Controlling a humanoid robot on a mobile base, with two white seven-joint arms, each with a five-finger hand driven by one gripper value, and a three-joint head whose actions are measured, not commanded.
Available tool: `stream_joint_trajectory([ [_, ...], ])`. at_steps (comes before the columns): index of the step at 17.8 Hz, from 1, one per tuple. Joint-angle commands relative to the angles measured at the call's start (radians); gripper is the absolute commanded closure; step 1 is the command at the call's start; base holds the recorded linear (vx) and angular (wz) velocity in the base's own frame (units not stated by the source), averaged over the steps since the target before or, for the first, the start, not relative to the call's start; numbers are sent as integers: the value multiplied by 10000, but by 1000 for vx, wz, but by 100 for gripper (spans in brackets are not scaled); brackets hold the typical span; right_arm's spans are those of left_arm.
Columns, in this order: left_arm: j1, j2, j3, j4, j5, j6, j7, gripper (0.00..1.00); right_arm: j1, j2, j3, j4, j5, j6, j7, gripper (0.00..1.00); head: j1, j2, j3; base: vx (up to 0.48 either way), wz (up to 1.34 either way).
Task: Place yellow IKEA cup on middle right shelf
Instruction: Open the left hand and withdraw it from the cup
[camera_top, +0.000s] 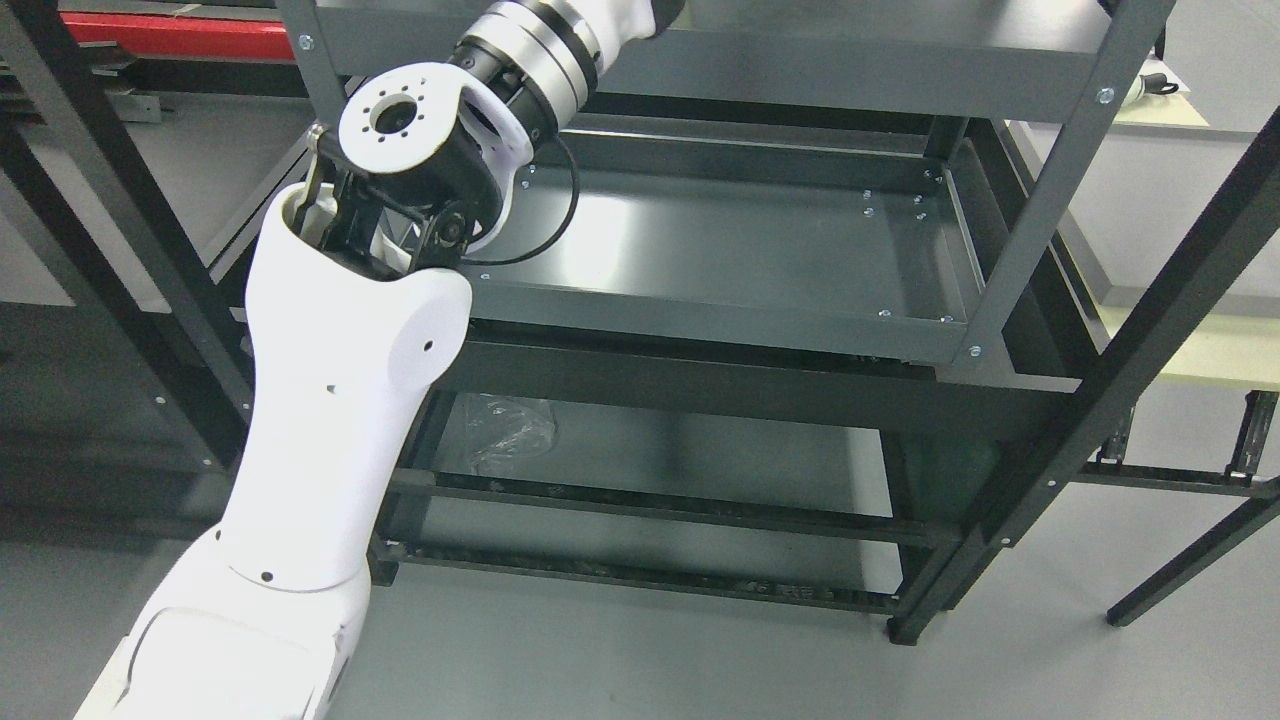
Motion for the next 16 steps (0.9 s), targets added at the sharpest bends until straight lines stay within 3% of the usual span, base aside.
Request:
stream_joint_trajectory([
  [1,1565,175,-410,-855,-57,-173,-1938,1,138,-175,169,0,-245,8,8,1,0,0,0,-158,136],
  [5,3451,175,-610,-748,-1142,-371,-1895,1,138,-175,169,0,-245,8,8,1,0,0,0,-139,60],
  [9,5706,175,369,200,-3766,-1977,-825,1,138,-175,169,0,-245,8,8,1,0,0,0,-80,-30],
  [13,6904,175,1549,496,-4076,-2916,1934,1,138,-175,169,0,-245,8,8,1,0,0,0,-28,-31],
  [16,7930,175,2135,464,-4076,-4784,1971,1,138,-175,169,0,-245,8,8,1,0,0,0,13,23],
])
